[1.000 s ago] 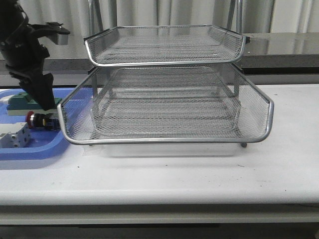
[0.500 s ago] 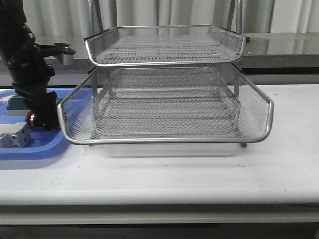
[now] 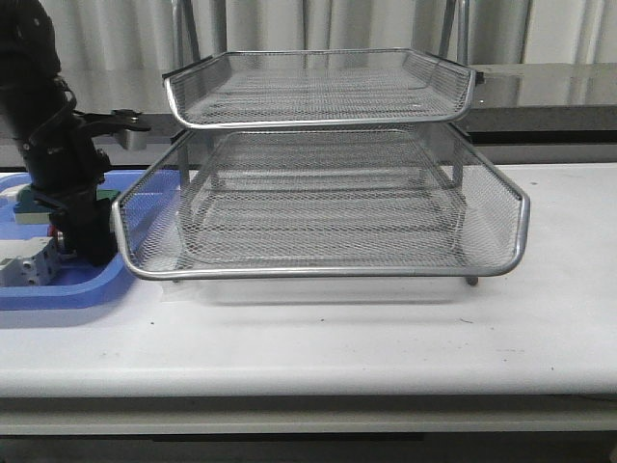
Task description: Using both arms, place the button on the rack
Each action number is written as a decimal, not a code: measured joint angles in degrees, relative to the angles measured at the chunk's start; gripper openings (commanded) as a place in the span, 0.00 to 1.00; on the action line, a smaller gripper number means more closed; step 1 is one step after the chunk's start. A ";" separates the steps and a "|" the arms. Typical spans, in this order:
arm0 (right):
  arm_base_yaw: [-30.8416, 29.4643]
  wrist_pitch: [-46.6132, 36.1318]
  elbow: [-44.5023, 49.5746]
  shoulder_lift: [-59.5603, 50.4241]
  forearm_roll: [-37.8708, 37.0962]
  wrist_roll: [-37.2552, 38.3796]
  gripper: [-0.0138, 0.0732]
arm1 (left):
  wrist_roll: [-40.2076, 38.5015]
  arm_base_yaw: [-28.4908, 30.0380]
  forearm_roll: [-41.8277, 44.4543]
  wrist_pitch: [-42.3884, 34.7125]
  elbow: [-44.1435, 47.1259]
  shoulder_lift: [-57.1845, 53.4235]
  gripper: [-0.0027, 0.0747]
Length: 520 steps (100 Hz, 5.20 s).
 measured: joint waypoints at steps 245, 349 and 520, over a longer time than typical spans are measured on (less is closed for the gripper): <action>0.00 0.00 0.00 0.00 0.00 0.00 0.08 | -10.69 -33.41 -1.77 4.37 7.52 -20.70 0.64; 0.00 0.00 0.00 0.00 0.00 0.00 0.08 | -22.60 -22.42 1.28 12.30 0.98 -31.11 0.63; 0.00 0.10 0.00 0.00 0.00 0.00 0.08 | -40.07 1.48 -6.77 -53.48 90.30 -113.55 0.63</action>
